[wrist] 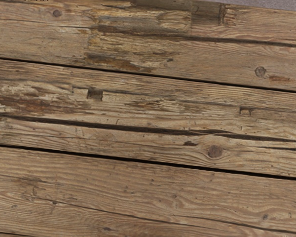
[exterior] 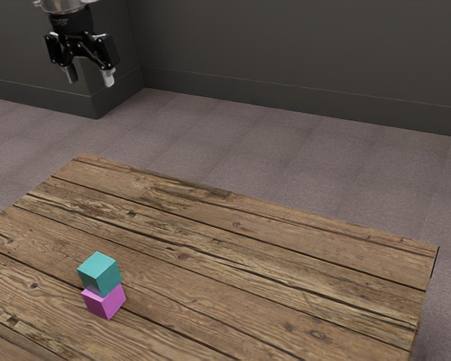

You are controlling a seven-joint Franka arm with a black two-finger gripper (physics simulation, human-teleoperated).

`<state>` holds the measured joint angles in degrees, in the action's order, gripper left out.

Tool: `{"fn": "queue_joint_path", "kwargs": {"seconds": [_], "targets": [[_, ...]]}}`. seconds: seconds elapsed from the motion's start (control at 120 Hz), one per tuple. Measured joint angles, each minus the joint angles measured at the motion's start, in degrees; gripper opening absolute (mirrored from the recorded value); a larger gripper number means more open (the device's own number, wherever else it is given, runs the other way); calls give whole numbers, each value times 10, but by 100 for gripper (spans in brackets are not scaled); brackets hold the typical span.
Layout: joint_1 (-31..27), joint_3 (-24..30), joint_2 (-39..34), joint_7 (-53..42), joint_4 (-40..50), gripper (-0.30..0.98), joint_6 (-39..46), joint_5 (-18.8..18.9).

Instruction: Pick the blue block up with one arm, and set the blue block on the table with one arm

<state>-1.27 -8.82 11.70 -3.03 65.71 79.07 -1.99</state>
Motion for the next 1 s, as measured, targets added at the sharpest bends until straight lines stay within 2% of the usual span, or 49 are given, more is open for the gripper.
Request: {"fn": "queue_joint_path", "kwargs": {"seconds": [0.142, 0.2, 0.283, 0.367, 0.425, 0.492, 0.608, 0.683, 0.733, 0.858, 1.0], "targets": [[1, 3, 1, 0, -1, 69, 1, -2], [0, 7, -24, 0, -37, 69, -3, -3], [-6, 67, -59, 0, -73, 69, -8, -4], [105, 25, -74, -3, -81, 69, -10, -5], [148, 14, -79, -6, -80, 68, -11, -8], [160, 7, -78, -13, -79, 68, -9, -18], [144, -15, -62, -23, -76, 68, -1, -27], [142, -67, -53, -26, -38, 68, 5, -24], [128, -82, -48, -19, -7, 69, 16, -11], [131, -98, -73, -3, 158, 69, 54, 6], [120, -90, -70, 11, 197, 69, 109, 20]]}}
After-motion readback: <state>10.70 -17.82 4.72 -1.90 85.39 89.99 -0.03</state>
